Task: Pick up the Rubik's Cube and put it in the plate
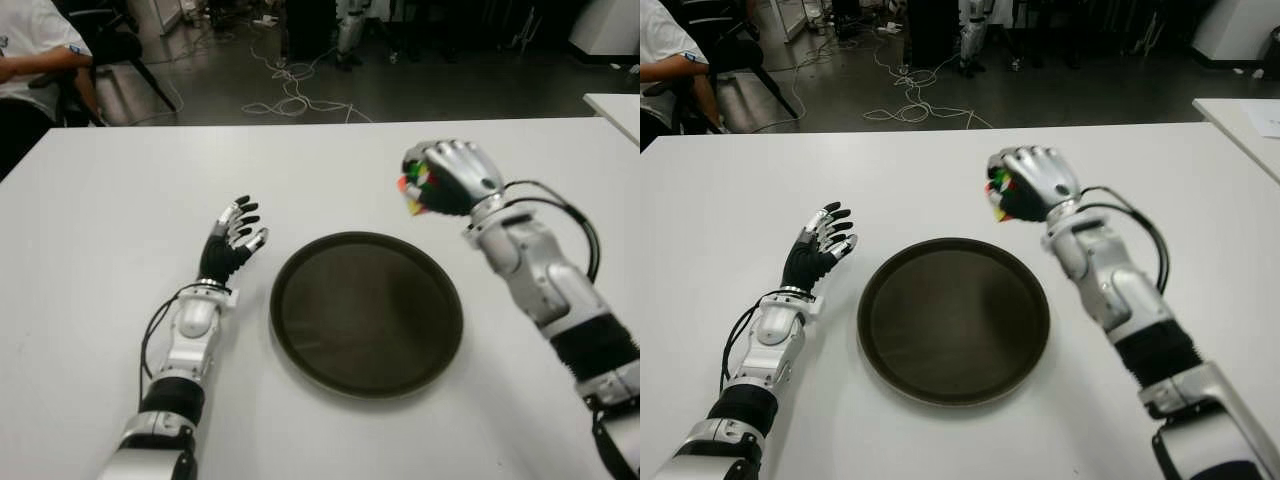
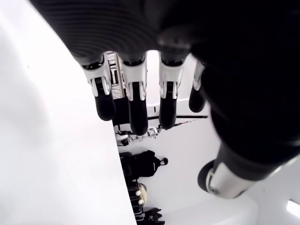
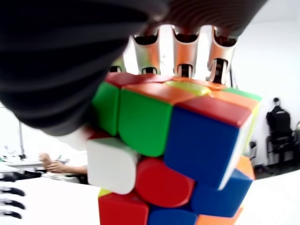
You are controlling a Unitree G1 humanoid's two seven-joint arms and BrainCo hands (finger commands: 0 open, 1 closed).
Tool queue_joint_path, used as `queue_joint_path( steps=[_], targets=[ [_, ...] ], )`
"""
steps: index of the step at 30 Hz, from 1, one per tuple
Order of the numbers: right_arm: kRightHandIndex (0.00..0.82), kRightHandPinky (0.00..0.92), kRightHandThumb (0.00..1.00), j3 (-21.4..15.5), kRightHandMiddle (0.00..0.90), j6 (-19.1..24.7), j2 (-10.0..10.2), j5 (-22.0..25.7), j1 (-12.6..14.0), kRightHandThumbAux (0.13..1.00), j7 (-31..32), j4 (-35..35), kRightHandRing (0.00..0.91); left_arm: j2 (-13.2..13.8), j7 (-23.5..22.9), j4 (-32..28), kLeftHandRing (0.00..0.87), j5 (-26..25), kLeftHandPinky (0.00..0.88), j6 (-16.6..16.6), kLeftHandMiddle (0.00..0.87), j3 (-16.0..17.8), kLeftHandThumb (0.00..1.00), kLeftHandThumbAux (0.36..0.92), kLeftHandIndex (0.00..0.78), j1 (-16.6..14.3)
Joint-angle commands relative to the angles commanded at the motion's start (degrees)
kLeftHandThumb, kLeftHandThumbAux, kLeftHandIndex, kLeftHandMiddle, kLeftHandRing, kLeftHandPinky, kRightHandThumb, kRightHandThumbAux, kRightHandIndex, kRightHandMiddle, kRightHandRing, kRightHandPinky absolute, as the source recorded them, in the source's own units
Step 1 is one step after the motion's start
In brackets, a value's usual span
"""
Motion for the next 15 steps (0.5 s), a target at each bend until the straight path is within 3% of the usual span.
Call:
queue_joint_path(
  steps=[5, 15],
  targets=[
    [0.432, 0.595, 0.697, 0.91, 0.707, -4.48, 0.91, 1.04, 2.07, 0.720, 0.54, -1.33, 0.698, 0.01, 0.37, -0.12, 0.185, 0.19, 0.178, 0.22, 0.185, 0.01, 0.105, 0.697, 0.127, 0.00],
    [0.431, 0.635, 0.697, 0.60, 0.681, -9.29, -0.10, -0.22, 3.84, 0.720, 1.88, -3.04, 0.686, 0.61, 0.40, 0.90, 0.176, 0.64, 0.155, -0.15, 0.181, -0.02, 0.096, 0.703, 0.124, -0.38]
  ],
)
